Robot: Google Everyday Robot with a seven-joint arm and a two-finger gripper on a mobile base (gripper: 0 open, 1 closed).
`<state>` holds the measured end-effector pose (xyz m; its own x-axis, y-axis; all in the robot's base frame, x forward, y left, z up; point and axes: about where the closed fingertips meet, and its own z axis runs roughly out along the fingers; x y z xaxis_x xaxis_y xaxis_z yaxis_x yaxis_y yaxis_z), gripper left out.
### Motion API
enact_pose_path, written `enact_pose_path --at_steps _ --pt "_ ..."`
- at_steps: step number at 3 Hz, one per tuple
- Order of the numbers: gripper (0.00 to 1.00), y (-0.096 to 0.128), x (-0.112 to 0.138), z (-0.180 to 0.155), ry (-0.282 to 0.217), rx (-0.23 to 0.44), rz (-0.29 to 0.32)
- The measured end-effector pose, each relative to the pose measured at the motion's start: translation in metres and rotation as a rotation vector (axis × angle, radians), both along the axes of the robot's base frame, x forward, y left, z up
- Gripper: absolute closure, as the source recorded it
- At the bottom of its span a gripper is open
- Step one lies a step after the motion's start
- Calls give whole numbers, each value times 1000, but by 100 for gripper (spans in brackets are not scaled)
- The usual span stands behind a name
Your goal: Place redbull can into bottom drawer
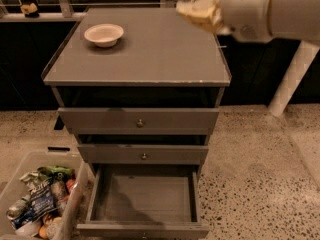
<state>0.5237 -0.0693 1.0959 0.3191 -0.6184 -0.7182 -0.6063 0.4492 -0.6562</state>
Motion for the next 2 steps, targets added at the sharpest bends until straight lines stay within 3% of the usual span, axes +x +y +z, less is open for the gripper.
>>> enact_pose_path --at_steps 1,2 --pt "100 36 -23 -57 111 18 -8" --pt "100 63 -43 -109 175 110 -55"
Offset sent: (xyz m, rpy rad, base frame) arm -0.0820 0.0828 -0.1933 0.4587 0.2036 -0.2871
